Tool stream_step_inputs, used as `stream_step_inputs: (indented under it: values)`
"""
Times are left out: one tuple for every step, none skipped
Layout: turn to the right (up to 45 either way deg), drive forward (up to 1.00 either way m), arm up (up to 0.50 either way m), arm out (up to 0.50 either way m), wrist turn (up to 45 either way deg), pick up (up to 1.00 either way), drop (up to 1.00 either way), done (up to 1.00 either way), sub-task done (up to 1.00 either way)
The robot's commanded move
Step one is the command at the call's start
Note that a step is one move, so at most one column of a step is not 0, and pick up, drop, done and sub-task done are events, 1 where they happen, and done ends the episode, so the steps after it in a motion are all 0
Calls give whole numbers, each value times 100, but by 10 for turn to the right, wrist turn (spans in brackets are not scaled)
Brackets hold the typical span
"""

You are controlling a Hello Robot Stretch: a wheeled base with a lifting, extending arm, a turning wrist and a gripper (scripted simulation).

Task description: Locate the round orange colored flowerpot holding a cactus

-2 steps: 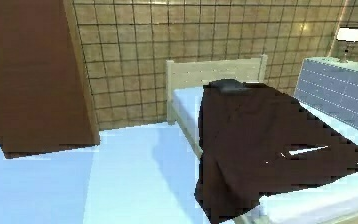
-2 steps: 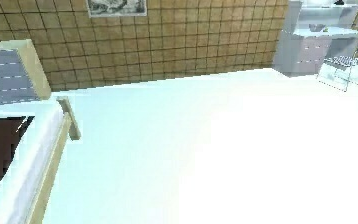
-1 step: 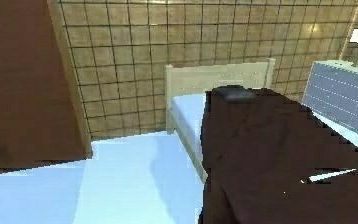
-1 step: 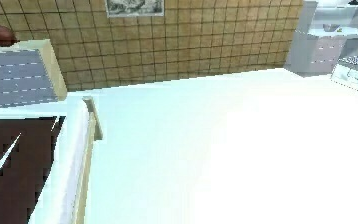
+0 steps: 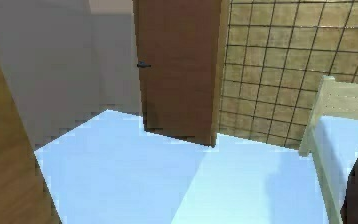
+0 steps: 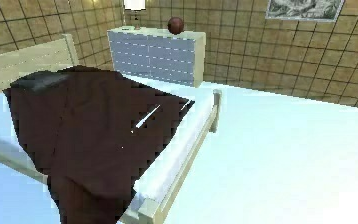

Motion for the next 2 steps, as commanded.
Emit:
stream_step_inputs:
  values:
    - [0, 65, 0, 0, 0, 0, 0, 0, 0]
    - [-450, 0, 0, 0, 0, 0, 0, 0, 0]
